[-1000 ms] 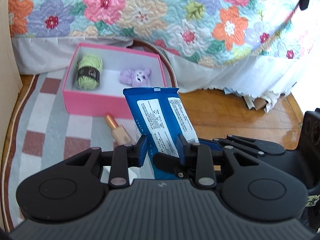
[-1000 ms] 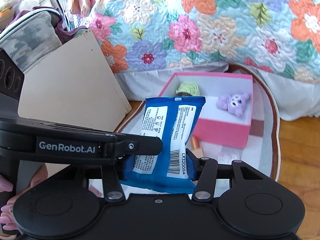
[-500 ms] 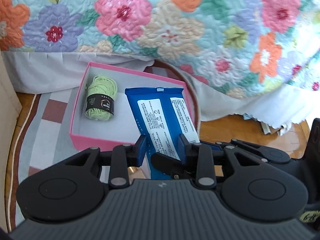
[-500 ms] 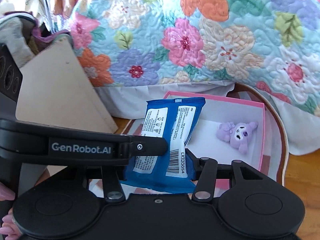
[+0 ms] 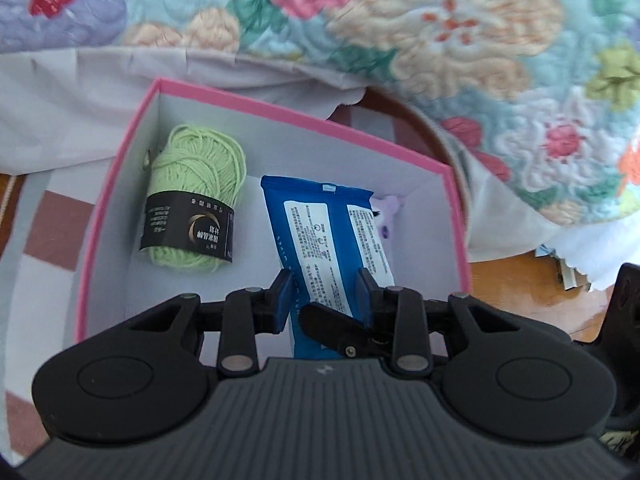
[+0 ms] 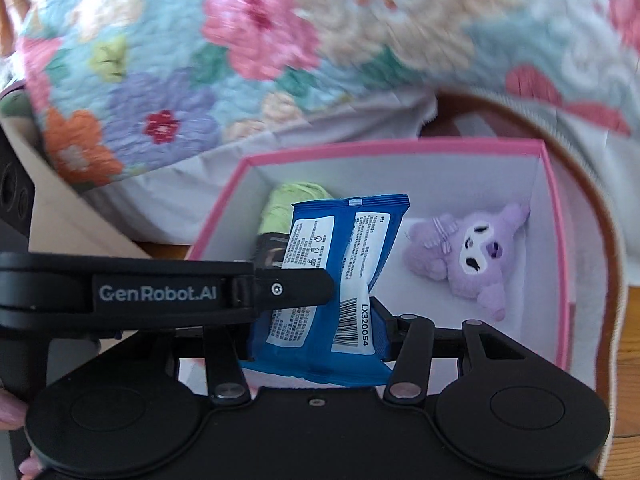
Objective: Organize objects
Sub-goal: 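Carry the blue wet-wipe pack into the pink box with the left tool, then open the left tool to release the wet-wipe pack, then lift the left tool out of the box and back over the rug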
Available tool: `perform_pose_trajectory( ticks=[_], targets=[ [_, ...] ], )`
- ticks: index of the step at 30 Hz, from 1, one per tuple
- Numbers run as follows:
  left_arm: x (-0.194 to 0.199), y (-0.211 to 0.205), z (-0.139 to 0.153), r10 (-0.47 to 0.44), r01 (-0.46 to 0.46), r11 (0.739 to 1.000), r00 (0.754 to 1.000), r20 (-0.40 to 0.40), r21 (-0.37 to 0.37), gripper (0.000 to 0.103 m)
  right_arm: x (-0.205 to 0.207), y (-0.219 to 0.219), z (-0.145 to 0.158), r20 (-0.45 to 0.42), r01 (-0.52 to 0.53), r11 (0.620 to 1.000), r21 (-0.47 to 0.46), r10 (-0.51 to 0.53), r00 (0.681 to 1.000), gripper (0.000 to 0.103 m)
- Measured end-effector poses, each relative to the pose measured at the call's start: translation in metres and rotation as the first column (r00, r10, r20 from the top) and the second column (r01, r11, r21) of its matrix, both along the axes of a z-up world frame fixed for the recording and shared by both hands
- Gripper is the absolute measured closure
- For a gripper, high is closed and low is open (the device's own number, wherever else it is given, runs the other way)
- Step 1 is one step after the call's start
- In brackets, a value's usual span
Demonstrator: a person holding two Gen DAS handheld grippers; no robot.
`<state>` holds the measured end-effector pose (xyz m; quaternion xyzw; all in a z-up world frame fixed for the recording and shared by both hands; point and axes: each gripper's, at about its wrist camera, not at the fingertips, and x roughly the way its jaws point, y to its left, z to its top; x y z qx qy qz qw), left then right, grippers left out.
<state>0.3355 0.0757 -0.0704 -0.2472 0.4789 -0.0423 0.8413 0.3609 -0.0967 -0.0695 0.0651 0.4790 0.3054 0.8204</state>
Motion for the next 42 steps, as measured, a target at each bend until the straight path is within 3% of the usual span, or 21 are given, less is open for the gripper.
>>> perform_pose_trajectory(
  ticks=[7,11,17,20,25,28,31,35,42],
  targets=[
    [0.032,0.005,-0.035,-0.008,0.008,1.0,0.998,-0.07,0.0,0.072,0.029,0.009,-0.038,-0.08,0.031,0.999,-0.012,-0.031,0.996,0.048],
    [0.045,0.003,-0.046,-0.014,0.018,0.999,0.995,-0.1,0.036,0.072,0.04,0.017,-0.049,-0.114,0.039,0.999,-0.035,-0.043,0.993,0.048],
    [0.058,0.0,-0.052,0.001,0.009,0.996,0.994,-0.109,0.092,0.072,0.054,0.032,-0.059,-0.134,0.051,0.996,-0.07,-0.06,0.989,0.046],
    [0.056,0.004,-0.049,0.027,-0.02,0.997,0.995,-0.096,0.081,0.068,0.057,0.034,-0.059,-0.135,0.062,0.996,-0.071,-0.071,0.988,0.045],
    [0.041,0.001,-0.037,0.015,-0.006,0.994,0.996,-0.086,0.106,0.063,0.042,0.028,-0.043,-0.058,0.034,0.991,-0.129,-0.042,0.997,0.032],
    [0.028,0.005,-0.023,0.02,-0.011,0.995,0.996,-0.084,0.103,0.054,0.032,0.015,-0.031,-0.029,0.033,0.989,-0.147,-0.038,0.999,0.032],
    [0.012,0.011,-0.002,0.039,-0.029,0.992,0.996,-0.079,0.121,0.042,0.019,0.001,-0.014,-0.021,0.028,0.994,-0.108,-0.031,0.999,0.032],
    [-0.011,0.009,0.025,0.044,-0.031,0.985,0.997,-0.069,0.168,0.038,0.001,-0.01,0.013,0.011,0.026,0.994,-0.102,-0.026,1.0,0.032],
    [-0.061,0.023,0.073,0.03,-0.021,0.99,0.998,-0.064,0.138,0.035,-0.04,-0.022,0.072,0.09,-0.019,0.991,-0.129,0.031,0.995,0.032]
  ],
)
